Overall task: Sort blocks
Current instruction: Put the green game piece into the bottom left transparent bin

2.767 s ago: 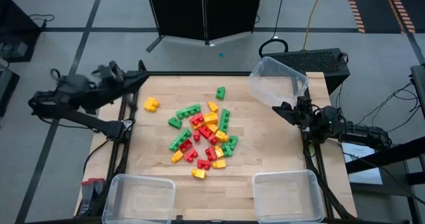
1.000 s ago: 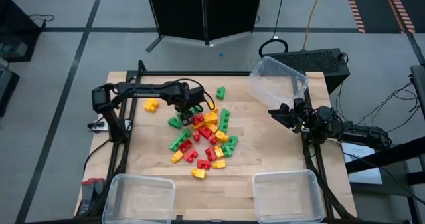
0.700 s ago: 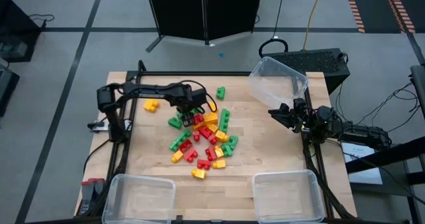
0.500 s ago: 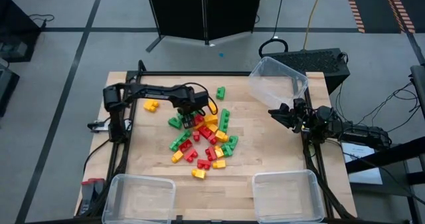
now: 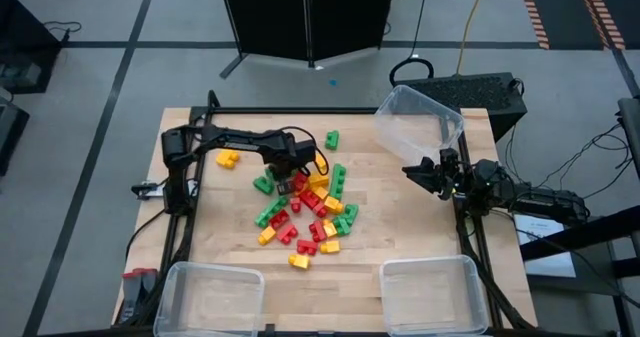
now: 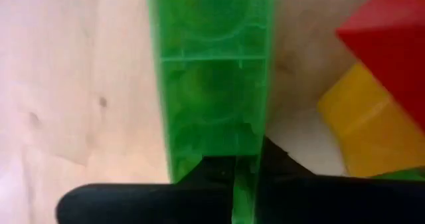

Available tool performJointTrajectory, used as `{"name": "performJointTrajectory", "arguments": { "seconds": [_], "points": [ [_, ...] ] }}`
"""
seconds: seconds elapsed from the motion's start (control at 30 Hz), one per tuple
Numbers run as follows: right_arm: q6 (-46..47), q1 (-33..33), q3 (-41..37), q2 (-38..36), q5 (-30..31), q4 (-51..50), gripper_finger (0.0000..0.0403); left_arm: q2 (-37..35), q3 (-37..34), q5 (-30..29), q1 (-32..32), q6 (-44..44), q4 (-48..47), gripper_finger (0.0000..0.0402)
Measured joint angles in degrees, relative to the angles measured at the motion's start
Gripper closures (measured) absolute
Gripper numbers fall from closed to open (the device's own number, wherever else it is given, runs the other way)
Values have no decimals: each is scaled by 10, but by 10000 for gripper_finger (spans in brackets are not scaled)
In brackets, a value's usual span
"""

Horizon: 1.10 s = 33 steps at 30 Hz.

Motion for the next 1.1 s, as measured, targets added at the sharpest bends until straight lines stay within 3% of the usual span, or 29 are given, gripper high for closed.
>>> {"name": "performJointTrajectory", "arguments": {
  "seconds": [0.37, 0.67, 0.83, 0.97, 1.1],
  "points": [
    [0, 0, 0, 0, 0, -6, 195, -95, 9, -4, 13, -64, -25, 400],
    [0, 0, 0, 0, 0, -6, 195, -277, 9, 91, -29, -163, -68, 401],
    [0, 0, 0, 0, 0, -7, 195, -400, 9, 146, -104, -221, -75, 401],
    [-1, 0, 0, 0, 0, -8, 195, -478, 10, 149, -194, -264, -73, 401],
    [-1, 0, 0, 0, 0, -8, 195, -511, 10, 138, -301, -311, -46, 401]
  ]
}}
